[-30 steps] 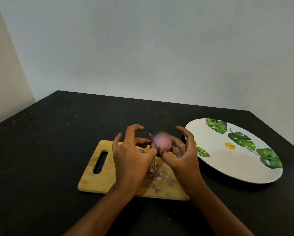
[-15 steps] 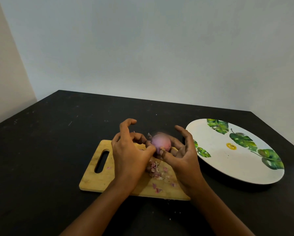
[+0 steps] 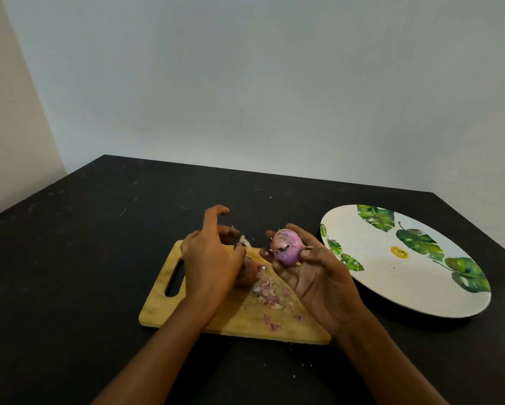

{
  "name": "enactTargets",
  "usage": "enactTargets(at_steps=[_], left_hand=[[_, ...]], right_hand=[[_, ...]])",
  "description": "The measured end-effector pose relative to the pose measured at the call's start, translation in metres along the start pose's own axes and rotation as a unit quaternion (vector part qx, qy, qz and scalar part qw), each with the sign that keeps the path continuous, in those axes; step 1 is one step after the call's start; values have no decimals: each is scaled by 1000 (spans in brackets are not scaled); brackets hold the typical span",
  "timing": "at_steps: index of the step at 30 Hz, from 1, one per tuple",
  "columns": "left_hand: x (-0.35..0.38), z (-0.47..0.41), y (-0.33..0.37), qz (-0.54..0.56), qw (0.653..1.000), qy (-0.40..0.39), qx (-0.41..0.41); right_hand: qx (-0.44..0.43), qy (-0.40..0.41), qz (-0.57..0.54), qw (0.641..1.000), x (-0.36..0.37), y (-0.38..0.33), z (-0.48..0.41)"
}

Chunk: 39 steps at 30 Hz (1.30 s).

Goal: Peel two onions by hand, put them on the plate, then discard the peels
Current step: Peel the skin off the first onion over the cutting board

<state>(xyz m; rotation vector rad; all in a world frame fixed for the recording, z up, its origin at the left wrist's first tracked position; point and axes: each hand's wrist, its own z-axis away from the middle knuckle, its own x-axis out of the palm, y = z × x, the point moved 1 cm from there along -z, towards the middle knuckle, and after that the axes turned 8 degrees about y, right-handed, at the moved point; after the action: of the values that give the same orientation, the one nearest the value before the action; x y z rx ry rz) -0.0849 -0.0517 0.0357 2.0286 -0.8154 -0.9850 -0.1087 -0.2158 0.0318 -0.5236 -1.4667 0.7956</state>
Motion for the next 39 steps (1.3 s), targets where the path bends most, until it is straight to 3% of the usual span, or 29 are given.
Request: enactTargets(at_steps=[6, 12, 17, 24, 39], left_hand=[[0, 8, 8, 12, 998, 23, 65], [-5, 19, 27, 137, 989, -19, 54], [-3, 21, 26, 111, 992, -16, 57], [-3, 20, 25, 92, 994, 7, 63], [-5, 6, 13, 95, 994, 39, 22]], right_hand=[[6, 22, 11, 1000, -1, 1, -1], [-35, 79, 46, 995, 0, 1, -2], [-63, 90, 72, 991, -2, 2, -2], [-70, 75, 101, 990, 2, 3, 0], [-24, -1, -2, 1000, 0, -1, -1]])
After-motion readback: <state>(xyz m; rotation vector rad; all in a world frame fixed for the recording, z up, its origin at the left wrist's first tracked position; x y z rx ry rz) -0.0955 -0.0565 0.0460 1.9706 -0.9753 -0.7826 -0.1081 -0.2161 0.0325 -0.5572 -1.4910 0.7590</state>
